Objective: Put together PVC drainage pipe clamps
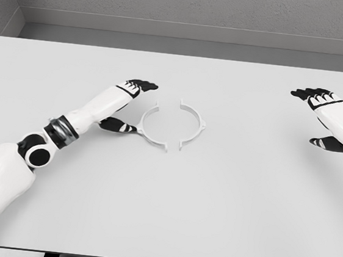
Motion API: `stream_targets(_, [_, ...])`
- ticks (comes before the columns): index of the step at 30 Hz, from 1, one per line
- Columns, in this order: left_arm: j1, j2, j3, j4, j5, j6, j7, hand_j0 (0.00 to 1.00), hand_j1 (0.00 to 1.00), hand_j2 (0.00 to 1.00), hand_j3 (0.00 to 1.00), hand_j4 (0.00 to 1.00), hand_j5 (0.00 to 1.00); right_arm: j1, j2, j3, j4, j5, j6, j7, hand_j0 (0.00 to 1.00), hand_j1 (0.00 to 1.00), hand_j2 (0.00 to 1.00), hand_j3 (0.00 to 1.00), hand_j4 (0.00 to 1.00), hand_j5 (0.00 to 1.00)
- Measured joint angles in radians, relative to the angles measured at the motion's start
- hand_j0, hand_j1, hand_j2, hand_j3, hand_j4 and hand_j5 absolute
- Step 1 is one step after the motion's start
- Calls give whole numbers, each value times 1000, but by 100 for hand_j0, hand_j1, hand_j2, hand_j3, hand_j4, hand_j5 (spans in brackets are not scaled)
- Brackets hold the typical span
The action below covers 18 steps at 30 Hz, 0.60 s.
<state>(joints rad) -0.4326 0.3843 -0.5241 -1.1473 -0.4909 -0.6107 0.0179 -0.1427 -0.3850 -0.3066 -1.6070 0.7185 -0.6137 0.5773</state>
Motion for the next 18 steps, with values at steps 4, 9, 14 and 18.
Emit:
stream_targets(4, [2,-7,0,-1,0,0,0,100,100,100,100,100,100,0,0,0,0,0,0,0,100,100,100,100,100,100])
stream_targets(9, [3,-13,0,-2,0,0,0,100,100,100,100,100,100,0,0,0,0,0,0,0,100,100,100,100,100,100])
stream_targets(14, [6,-19,0,-5,-1,0,0,100,100,100,100,100,100,0,0,0,-1,-1,0,0,100,100,100,100,100,100])
stream_targets(18, [3,-19,3,-5,0,0,0,100,100,100,100,100,100,0,0,0,-1,-1,0,0,100,100,100,100,100,100])
